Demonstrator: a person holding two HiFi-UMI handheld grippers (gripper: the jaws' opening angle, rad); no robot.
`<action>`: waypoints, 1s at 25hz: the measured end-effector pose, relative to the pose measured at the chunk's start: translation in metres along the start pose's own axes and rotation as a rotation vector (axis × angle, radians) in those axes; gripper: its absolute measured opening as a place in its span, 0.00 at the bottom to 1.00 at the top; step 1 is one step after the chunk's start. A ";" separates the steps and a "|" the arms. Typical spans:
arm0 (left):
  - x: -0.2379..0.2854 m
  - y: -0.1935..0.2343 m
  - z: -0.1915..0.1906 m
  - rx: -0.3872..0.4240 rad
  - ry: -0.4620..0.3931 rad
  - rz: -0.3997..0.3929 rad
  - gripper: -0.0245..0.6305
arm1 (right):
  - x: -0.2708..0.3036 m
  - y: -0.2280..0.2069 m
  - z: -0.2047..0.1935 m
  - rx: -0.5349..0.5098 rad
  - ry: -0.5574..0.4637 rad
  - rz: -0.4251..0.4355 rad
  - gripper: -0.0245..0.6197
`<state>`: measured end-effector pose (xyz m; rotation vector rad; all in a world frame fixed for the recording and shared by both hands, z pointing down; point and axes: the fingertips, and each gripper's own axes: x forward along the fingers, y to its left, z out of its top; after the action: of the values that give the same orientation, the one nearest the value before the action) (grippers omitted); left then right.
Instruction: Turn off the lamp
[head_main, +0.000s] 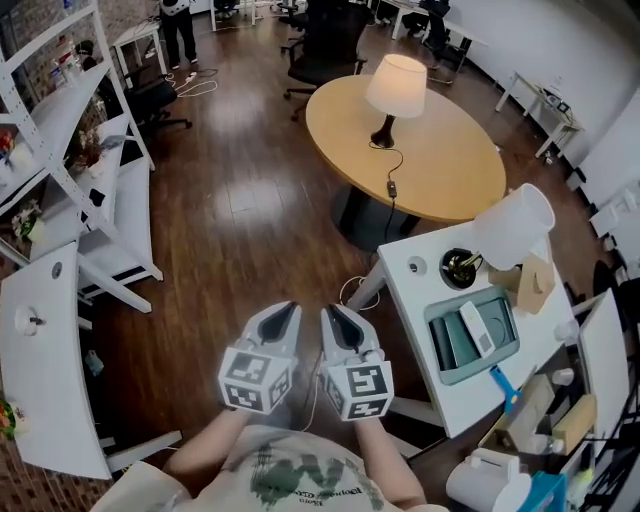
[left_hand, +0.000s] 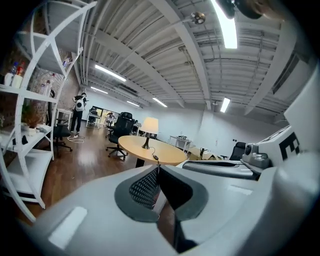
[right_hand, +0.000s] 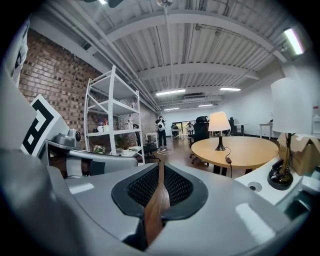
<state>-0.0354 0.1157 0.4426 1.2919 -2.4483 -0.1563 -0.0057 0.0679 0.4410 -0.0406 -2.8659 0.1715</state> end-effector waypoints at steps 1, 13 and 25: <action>0.006 0.011 0.005 -0.003 0.001 -0.013 0.04 | 0.012 0.001 0.005 -0.001 -0.001 -0.012 0.09; 0.055 0.083 0.056 0.004 -0.010 -0.166 0.04 | 0.108 0.011 0.044 0.004 -0.015 -0.127 0.09; 0.104 0.107 0.068 0.040 -0.019 -0.184 0.04 | 0.159 -0.015 0.051 0.022 -0.048 -0.147 0.08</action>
<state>-0.1965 0.0871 0.4354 1.5396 -2.3564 -0.1678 -0.1726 0.0544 0.4363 0.1803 -2.9001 0.1763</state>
